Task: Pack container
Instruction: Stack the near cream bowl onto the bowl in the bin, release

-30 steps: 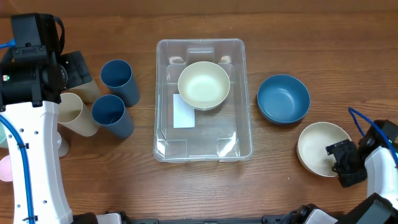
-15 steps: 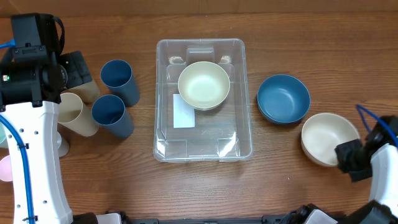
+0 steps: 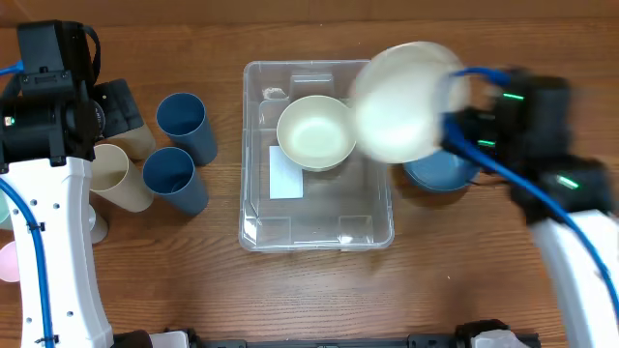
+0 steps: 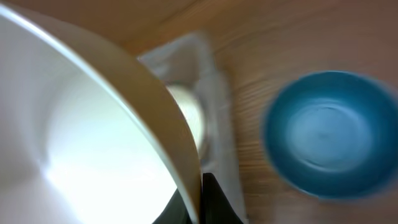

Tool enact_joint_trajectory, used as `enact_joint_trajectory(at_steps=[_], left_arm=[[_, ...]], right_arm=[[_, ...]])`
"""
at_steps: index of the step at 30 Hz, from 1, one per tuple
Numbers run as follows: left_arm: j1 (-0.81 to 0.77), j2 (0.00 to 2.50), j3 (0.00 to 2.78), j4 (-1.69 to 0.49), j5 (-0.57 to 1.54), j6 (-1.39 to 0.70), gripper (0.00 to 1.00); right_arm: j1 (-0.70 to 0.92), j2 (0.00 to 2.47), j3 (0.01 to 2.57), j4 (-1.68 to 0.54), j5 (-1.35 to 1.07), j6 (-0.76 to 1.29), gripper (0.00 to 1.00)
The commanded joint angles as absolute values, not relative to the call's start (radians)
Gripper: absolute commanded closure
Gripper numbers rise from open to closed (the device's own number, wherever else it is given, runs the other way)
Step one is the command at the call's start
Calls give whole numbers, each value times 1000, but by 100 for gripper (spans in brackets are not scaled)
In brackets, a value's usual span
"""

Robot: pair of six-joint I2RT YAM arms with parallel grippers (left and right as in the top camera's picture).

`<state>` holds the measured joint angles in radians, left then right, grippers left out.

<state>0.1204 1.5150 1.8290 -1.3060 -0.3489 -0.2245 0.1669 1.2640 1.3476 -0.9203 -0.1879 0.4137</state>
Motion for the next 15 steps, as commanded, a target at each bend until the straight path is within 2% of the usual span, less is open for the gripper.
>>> enact_joint_trajectory(at_steps=[1, 4, 7, 13, 14, 15], left_arm=[[125, 1518, 1854, -1305, -362, -205, 0], [125, 1518, 1854, -1305, -362, -205, 0], [125, 1518, 1854, -1305, -362, -205, 0], [125, 1518, 1854, -1305, -362, -205, 0], [125, 1518, 1854, -1305, -362, -205, 0], [125, 1518, 1854, -1305, -362, -205, 0]], right_arm=[[373, 1452, 1371, -818, -109, 260, 96], [444, 1644, 1406, -732, 10, 255, 96], [441, 1799, 1408, -627, -4, 258, 96], [441, 1850, 1412, -543, -4, 253, 96], [441, 1850, 1423, -540, -5, 253, 90], [441, 1847, 1444, -550, -5, 253, 72]])
